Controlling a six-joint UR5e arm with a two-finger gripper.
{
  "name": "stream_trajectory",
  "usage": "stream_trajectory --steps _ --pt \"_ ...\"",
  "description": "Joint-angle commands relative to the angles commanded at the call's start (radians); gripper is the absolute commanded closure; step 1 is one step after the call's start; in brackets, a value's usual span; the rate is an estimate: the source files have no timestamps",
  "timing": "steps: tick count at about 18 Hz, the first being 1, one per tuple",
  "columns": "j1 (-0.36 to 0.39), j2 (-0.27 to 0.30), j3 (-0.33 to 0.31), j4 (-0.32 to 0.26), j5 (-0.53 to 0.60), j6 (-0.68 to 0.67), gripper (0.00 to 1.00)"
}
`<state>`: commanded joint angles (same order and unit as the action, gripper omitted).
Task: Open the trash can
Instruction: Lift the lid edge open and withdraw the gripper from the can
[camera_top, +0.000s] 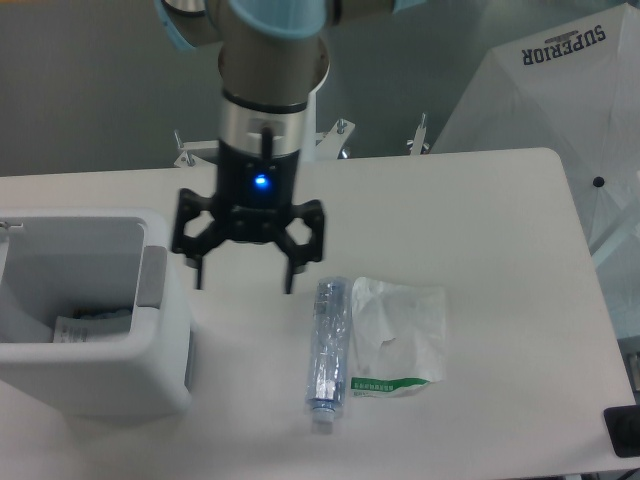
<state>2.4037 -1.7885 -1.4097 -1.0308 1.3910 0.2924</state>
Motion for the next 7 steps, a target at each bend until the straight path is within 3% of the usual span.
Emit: stream_trajectory --steps 3,7 --pt "0.006 -0.006 -0.006 -0.014 0.115 0.138 0.00" --pt "0.008 -0.003 -0.009 -0.017 0.161 0.160 0.00"
